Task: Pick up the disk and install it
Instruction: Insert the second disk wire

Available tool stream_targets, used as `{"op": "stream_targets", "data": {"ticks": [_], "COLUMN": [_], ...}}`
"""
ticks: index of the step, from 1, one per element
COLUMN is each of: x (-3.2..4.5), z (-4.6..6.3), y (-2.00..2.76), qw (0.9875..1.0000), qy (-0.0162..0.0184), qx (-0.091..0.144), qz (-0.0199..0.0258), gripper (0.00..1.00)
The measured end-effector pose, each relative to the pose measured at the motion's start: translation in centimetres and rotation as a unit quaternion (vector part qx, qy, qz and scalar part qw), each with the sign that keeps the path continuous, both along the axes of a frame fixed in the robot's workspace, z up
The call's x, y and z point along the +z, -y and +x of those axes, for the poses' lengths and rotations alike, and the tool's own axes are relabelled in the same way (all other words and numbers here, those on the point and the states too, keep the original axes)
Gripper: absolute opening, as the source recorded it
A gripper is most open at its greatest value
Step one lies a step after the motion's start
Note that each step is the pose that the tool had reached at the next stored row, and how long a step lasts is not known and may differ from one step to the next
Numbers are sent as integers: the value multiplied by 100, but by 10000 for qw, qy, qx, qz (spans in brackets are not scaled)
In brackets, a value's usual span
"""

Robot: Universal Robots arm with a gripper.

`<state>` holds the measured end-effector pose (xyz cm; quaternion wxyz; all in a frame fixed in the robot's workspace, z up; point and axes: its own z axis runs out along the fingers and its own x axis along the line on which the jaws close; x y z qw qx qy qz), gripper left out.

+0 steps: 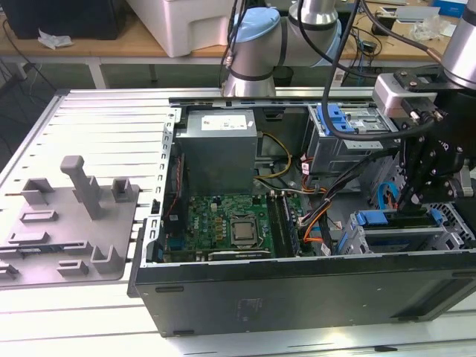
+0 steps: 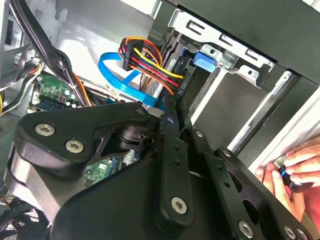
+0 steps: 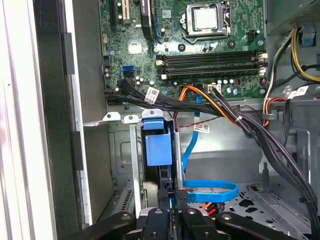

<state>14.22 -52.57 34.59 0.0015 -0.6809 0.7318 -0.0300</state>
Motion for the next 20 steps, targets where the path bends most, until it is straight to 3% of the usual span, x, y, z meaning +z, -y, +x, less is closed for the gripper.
{"op": "stream_targets", "data": {"ticks": [20], "x": [-53], "z": [7], "y": [0], "qw": [10000], "qy": [0], "qx": [0], "qz": [0], "gripper": [16]}}
